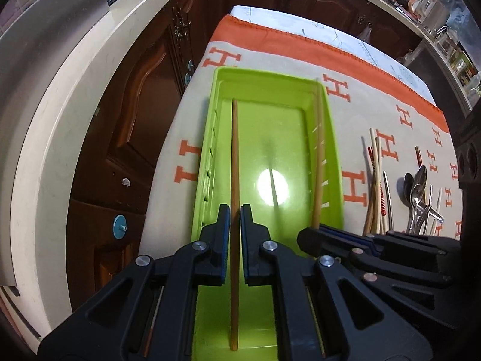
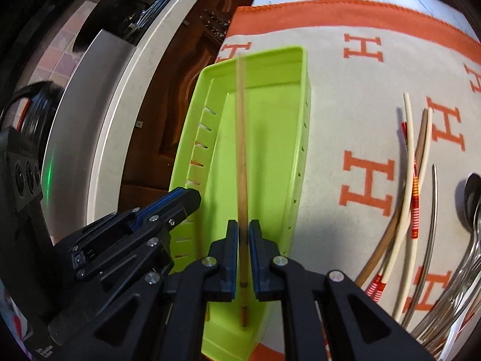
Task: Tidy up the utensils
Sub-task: 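Carry the wooden chopstick into the green tray and open the left tool while the right tool does likewise, then withdraw both open tools from the tray back over the utensil pile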
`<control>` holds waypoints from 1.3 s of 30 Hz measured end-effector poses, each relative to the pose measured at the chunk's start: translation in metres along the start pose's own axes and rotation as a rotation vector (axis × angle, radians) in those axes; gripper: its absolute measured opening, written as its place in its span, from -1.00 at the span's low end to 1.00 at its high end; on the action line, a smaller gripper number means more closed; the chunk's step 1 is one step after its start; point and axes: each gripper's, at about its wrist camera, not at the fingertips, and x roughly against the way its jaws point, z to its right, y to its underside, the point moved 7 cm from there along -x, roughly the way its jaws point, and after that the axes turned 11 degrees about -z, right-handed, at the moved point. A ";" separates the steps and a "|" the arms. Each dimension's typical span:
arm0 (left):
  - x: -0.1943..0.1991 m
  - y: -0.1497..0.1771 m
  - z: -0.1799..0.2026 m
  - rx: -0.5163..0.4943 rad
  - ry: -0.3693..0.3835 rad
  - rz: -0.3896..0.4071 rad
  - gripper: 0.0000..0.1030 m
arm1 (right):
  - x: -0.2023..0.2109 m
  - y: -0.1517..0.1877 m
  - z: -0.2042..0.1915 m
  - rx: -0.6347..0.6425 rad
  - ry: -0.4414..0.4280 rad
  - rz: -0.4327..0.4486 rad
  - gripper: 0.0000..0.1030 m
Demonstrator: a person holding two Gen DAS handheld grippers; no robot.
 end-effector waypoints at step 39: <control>0.079 0.065 0.079 -0.085 0.180 0.090 0.14 | 0.136 0.081 0.050 0.071 0.315 0.344 0.23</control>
